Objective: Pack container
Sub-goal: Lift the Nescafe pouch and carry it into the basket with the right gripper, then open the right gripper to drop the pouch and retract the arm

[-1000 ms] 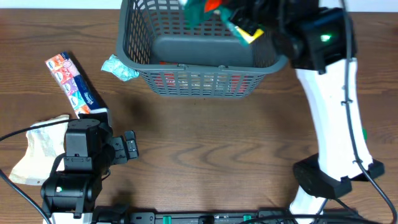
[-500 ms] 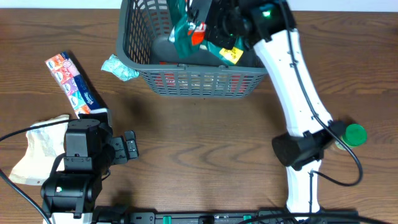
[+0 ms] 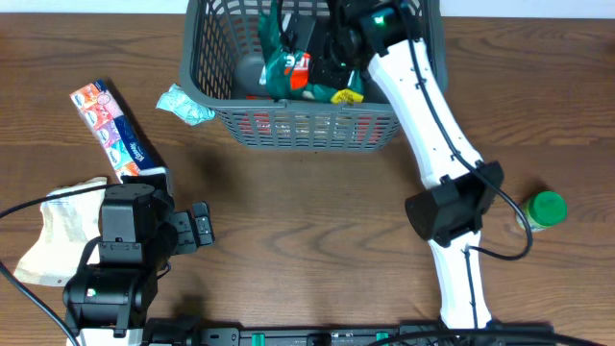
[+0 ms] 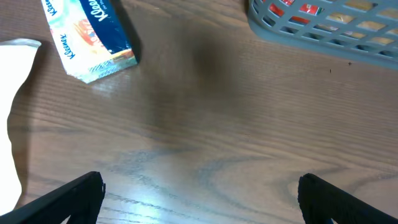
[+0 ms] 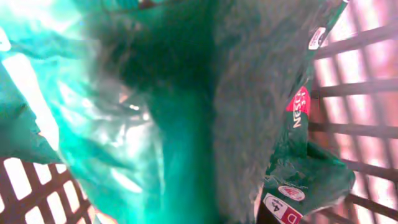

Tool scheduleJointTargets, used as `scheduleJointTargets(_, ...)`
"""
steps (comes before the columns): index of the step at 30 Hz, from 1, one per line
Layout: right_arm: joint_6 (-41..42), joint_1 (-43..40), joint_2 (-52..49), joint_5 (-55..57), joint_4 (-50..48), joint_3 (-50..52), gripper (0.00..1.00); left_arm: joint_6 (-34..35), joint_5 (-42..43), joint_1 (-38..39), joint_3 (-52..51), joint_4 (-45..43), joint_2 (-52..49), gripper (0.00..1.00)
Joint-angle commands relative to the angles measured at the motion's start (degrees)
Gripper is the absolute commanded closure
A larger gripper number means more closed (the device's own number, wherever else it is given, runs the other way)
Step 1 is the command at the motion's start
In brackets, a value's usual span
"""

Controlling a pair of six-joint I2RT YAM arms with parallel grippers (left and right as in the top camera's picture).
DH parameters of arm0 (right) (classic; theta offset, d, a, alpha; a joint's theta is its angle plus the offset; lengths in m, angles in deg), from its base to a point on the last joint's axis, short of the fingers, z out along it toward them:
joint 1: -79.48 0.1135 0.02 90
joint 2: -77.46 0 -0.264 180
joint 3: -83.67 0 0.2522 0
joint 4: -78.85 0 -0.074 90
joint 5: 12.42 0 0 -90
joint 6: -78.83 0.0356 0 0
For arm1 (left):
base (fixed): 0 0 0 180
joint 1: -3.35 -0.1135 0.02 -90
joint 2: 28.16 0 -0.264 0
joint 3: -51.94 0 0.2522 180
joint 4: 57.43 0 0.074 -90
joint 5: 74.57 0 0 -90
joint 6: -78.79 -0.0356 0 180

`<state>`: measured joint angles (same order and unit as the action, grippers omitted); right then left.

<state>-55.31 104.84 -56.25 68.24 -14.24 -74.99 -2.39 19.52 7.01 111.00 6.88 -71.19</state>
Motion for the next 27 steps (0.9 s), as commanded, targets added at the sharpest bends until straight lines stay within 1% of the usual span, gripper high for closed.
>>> scheduleJointTargets(1, 0.85, 0.15, -0.48, -3.1, -0.5, -1.55, 0.99, 0.07, -0.44, 0.28, 1.22, 0.04, 0.04, 0.02)
scheduleJointTargets(2, 0.85, 0.13, -0.59, -3.13, -0.35, -1.51, 0.95, 0.07, -0.44, 0.28, 1.22, 0.04, 0.04, 0.02)
scheduleJointTargets(3, 0.85, 0.11, -0.94, -3.1, -0.28, -1.49, 0.82, 0.07, -0.46, 0.28, 1.22, 0.04, 0.04, 0.02)
scheduleJointTargets(5, 0.85, 0.09, -0.94, -3.1, -0.04, -1.46, 0.5, 0.04, -0.46, 0.28, 1.22, 0.04, 0.04, 0.02)
scheduleJointTargets(6, 0.85, 0.07, -0.94, -3.1, -0.07, -1.44, 0.46, 0.04, -0.46, 0.28, 1.22, 0.04, 0.04, 0.02)
scheduleJointTargets(11, 0.85, -0.48, -0.94, -3.08, -0.09, -1.44, 0.37, 0.07, -0.44, 0.28, 1.22, 0.04, 0.04, 0.02)
scheduleJointTargets(15, 2.73, -0.66, 0.11, -2.86, -0.02, -1.46, 0.36, 0.07, -0.46, 0.28, 1.22, 0.04, 0.04, 0.02)
scheduleJointTargets(16, 3.23, -0.63, 0.83, -2.78, -0.04, -1.51, 0.35, 0.04, -0.44, 0.28, 1.22, 0.04, 0.04, 0.01)
scheduleJointTargets(20, 3.78, -0.9, 5.09, -1.84, -0.35, -3.02, 0.35, 0.04, -0.44, 0.28, 1.22, 0.02, 0.04, 0.02)
scheduleJointTargets(21, 5.35, -1.09, 6.32, -0.63, -0.92, -3.43, 0.35, 0.04, -0.46, 0.28, 1.22, 0.02, 0.04, 0.02)
scheduleJointTargets(24, 13.55, -2.49, 10.88, 5.51, -3.17, -4.57, 0.33, 0.04, -0.46, 0.28, 1.22, 0.02, 0.04, 0.02)
scheduleJointTargets(27, 23.89, -6.1, 15.67, 11.23, -3.76, -5.07, 0.26, 0.04, -0.46, 0.28, 1.22, 0.0, 0.04, 0.02)
